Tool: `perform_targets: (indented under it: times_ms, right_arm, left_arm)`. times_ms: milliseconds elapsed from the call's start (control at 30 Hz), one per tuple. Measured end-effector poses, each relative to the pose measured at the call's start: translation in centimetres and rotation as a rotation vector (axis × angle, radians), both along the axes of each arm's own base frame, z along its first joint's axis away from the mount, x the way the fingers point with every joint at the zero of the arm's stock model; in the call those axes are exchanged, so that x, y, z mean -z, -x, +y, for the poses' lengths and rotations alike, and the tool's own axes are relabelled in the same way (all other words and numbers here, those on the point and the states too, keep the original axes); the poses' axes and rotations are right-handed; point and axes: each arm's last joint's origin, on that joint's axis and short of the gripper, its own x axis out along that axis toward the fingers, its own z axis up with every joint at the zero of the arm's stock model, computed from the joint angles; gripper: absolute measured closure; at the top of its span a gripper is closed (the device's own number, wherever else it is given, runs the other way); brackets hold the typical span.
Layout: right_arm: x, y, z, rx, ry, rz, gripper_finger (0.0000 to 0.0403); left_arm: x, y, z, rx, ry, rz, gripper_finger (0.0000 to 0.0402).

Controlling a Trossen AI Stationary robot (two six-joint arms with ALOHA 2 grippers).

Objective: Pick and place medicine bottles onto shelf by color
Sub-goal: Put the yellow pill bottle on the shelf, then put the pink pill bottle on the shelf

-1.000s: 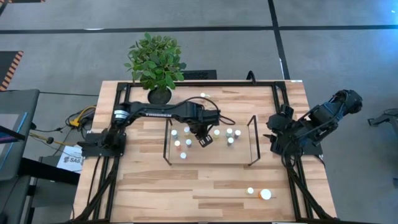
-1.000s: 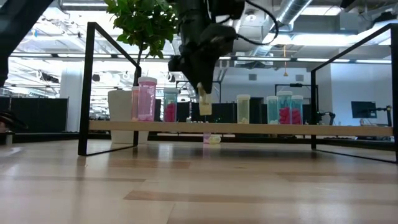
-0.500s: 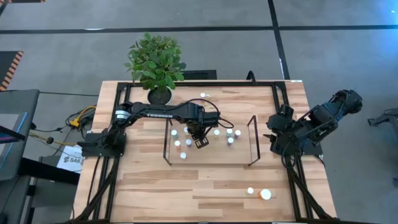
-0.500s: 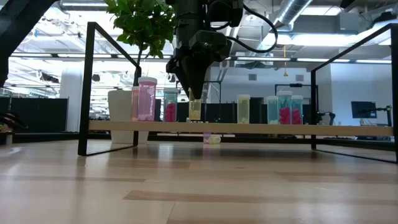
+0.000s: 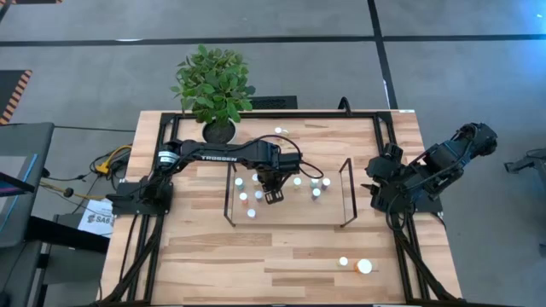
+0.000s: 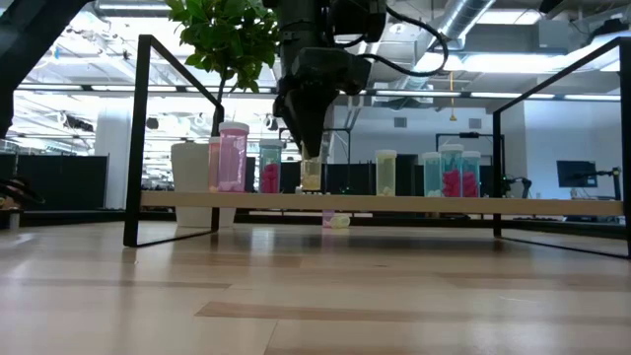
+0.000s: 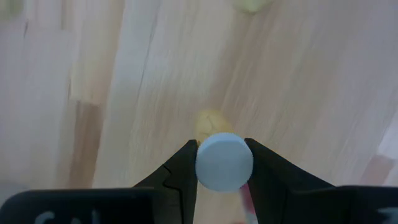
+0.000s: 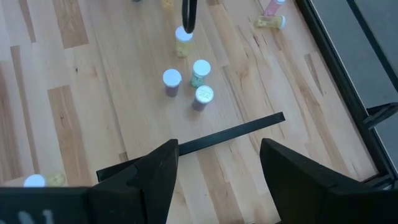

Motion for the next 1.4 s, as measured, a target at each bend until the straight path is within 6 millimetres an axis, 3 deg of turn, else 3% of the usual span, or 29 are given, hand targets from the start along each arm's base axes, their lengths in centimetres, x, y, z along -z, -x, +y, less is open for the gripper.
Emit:
perform_targets:
  times_ms: [300, 533, 867, 1067, 1400]
  right_arm:
    - [0.0, 0.0, 0.0, 0.0, 0.0, -0.001, 0.0153]
    - [0.0, 0.0, 0.0, 0.0, -0.001, -0.003, 0.0153]
    - [0.3, -0.7, 0.2, 0.013, 0.015, 0.021, 0.0153]
    - [0.5, -1.0, 0.4, -0.008, 0.034, 0.041, 0.0153]
    - [0.5, -1.0, 0.4, -0.034, 0.03, 0.055, 0.0153]
  left_arm:
    - [0.3, -0.5, -0.1, 0.169, -0.012, -0.022, 0.0304]
    - [1.5, -0.8, -0.1, 0.18, 0.005, 0.022, 0.0302]
    - [1.7, -0.9, 0.3, 0.171, 0.01, 0.014, 0.0301]
    - [2.1, -0.8, 0.4, 0.129, 0.02, 0.045, 0.0273]
    - [-1.6, -1.2, 1.0, 0.057, 0.046, -0.04, 0.0219]
